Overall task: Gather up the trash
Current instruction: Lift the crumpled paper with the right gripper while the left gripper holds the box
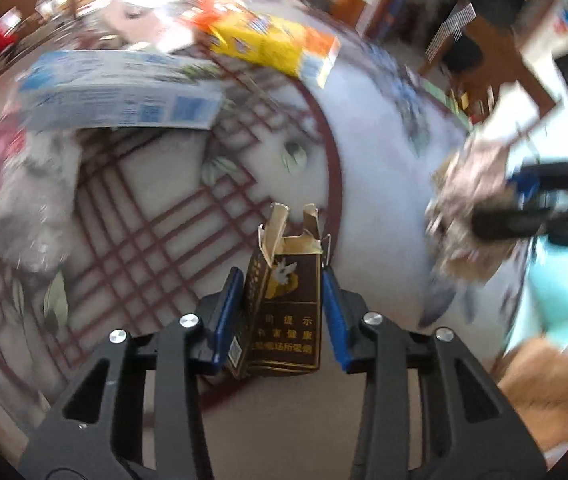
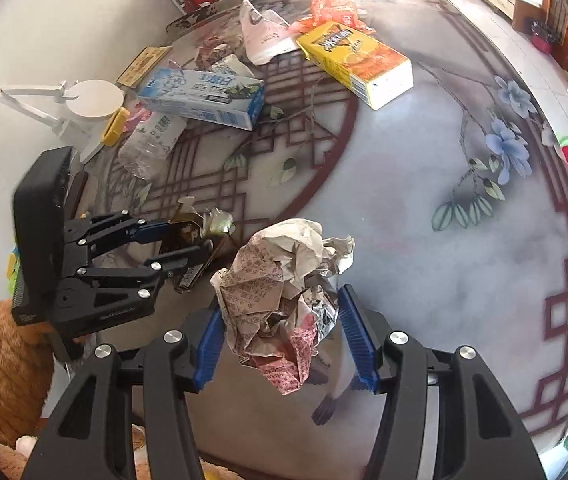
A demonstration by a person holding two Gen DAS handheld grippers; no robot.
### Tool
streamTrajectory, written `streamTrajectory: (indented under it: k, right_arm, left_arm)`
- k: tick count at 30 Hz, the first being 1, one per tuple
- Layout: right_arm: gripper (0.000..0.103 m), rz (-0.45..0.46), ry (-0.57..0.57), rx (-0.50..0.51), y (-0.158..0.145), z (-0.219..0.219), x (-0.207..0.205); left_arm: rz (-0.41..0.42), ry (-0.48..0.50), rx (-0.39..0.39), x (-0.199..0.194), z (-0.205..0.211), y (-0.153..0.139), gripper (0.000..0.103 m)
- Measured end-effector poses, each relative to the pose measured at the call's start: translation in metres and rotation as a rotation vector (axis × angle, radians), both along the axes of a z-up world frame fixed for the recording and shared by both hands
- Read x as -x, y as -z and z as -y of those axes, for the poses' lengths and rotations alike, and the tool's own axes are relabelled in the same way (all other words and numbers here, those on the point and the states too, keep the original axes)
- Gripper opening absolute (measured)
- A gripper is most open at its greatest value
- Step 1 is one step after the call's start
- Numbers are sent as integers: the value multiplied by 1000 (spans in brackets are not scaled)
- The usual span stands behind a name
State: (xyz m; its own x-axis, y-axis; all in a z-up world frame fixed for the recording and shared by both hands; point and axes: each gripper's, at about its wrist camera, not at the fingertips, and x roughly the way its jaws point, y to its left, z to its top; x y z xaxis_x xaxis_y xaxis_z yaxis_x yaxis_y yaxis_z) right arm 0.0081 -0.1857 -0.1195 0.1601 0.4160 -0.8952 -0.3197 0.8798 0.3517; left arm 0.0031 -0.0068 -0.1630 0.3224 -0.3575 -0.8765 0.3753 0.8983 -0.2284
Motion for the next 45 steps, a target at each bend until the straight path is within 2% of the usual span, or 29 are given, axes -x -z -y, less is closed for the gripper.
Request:
streamTrajectory:
  k: [4, 8, 15, 30, 45]
  right_arm:
    - [53, 31, -28, 4, -7, -10, -2]
    - [53, 53, -45, 13, -11, -15, -5]
    - [53, 75, -19, 18, -14, -9, -9]
    - [53, 56, 12, 13, -9, -2, -13]
    - [53, 52, 12, 15, -8, -2, -14]
  left_arm:
    - [-18, -181, 119, 3, -13, -16, 38]
    - [-20, -249, 149, -1, -3, -27, 38]
    - [38, -261, 119, -5, 7, -40, 38]
    - [30, -275, 80, -8, 6, -35, 39]
    - [41, -293, 91, -9, 0, -40, 39]
